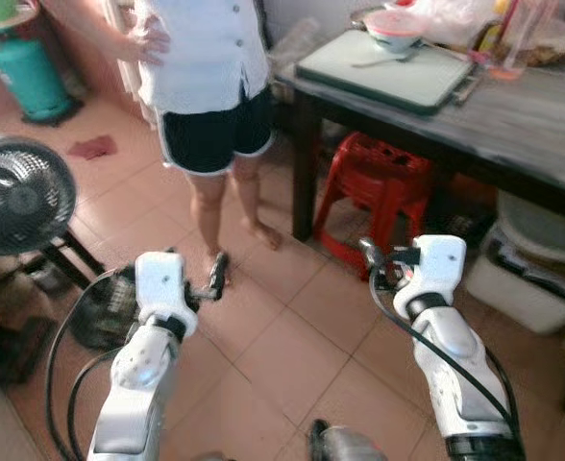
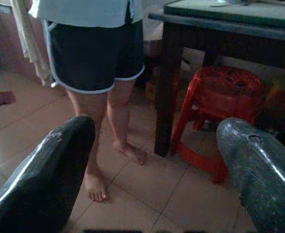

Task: Setting the table

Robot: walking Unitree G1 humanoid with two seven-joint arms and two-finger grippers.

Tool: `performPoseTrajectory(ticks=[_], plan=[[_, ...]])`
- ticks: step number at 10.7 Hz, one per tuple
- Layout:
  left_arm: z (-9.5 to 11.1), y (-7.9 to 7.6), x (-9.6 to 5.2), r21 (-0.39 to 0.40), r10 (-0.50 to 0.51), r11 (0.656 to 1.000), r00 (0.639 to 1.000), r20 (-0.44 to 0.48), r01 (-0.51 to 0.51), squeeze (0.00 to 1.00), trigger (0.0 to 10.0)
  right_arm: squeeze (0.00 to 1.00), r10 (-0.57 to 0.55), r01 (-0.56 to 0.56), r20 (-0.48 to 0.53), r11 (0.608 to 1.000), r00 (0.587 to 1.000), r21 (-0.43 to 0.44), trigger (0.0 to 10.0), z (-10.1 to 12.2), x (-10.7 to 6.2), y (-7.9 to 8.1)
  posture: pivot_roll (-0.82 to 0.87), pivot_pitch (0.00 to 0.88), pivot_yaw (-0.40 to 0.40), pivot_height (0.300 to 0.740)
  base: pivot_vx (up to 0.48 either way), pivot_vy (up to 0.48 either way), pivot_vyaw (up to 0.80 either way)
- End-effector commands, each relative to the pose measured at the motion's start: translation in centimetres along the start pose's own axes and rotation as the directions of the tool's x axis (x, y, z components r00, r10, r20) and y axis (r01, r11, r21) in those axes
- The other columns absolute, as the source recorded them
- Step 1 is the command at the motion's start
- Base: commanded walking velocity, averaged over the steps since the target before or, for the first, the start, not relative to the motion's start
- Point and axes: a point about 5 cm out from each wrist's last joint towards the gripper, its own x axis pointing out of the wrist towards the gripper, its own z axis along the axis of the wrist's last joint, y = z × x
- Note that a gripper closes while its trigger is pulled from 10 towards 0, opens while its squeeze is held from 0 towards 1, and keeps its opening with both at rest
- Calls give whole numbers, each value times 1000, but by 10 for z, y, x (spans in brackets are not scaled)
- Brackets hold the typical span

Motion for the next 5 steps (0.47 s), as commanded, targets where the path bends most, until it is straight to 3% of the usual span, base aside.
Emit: performPoseTrajectory(ticks=[1,2,3,5], plan=[[2,5,1,16,22,1000,1000,2,-22,0,10000,0,22,-23,39,1000,999,3,10000,8,0,4,10,45,60,740,0,0,0],[3,9,2,55,71,996,997,19,-72,0,10000,0,39,-39,42,999,998,-8,10000,8,-1,7,11,45,58,740,0,0,0],[3,10,2,51,72,996,997,18,-72,0,10000,0,30,-30,20,1000,999,0,10000,4,-1,7,13,46,56,740,0,0,-763],[5,11,2,19,71,997,997,19,-72,0,10000,0,26,-26,23,1000,999,-9,10000,4,-1,5,13,52,54,740,0,-412,-763]])
